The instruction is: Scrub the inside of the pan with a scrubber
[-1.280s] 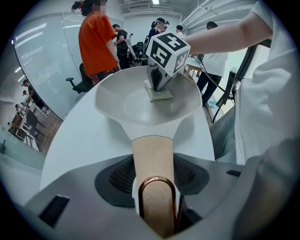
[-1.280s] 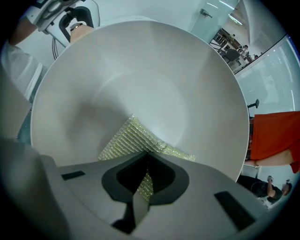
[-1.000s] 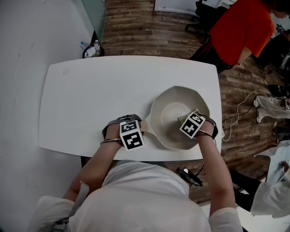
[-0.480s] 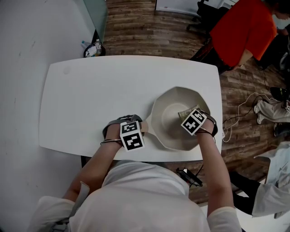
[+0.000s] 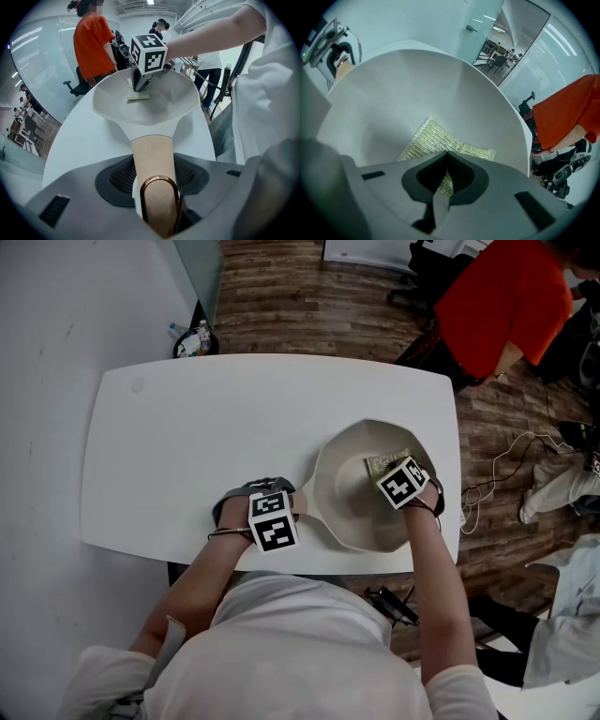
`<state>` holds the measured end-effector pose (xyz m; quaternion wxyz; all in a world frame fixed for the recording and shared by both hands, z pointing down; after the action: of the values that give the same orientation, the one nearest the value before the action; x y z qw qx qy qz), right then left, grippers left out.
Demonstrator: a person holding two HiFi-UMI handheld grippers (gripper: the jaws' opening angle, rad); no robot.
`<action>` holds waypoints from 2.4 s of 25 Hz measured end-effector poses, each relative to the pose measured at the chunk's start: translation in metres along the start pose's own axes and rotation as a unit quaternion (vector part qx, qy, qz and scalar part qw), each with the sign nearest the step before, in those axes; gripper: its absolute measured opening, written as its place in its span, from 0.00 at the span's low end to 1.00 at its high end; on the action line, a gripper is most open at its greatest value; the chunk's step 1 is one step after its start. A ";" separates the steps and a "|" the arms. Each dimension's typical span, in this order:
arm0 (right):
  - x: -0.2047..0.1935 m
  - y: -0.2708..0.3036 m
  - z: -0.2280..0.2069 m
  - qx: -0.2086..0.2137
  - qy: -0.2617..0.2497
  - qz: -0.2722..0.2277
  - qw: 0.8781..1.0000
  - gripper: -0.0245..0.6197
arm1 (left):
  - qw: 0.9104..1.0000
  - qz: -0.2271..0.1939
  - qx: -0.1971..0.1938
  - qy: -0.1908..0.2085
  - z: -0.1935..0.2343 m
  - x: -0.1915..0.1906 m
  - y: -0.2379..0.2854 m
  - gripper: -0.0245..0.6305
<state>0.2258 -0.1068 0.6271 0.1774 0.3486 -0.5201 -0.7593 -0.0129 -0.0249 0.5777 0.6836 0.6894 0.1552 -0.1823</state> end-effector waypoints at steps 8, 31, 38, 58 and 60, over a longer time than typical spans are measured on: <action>0.013 0.004 -0.002 -0.018 0.040 -0.033 0.999 0.07 | 1.000 0.000 -0.003 0.006 -0.003 0.000 0.001 0.37; 0.052 0.006 0.028 0.006 0.078 -0.155 0.985 0.07 | 1.000 0.009 -0.006 0.018 -0.003 0.002 0.002 0.37; 0.064 0.008 0.044 0.042 0.070 -0.181 0.980 0.07 | 1.000 0.012 -0.008 0.019 -0.002 0.001 0.002 0.37; 0.069 -0.002 0.106 0.201 0.056 -0.157 0.965 0.07 | 1.000 0.017 -0.009 0.017 -0.002 0.002 0.002 0.36; 0.067 -0.006 0.112 0.220 0.050 -0.144 0.964 0.07 | 1.000 0.019 -0.009 0.015 -0.002 0.003 0.001 0.36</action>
<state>0.0998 -0.0717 0.6231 0.0111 0.4877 -0.6092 -0.6253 -0.0093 -0.0230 0.5770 0.6905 0.6890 0.1539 -0.1577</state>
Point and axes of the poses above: the fingertips, and each gripper's own axes: y forward along the fingers, z to its left, x out of its top, the point moved 2 cm from there along -y, backward along the fingers, and after that the axes turned 8 degrees about -z, right-handed, at the moved point
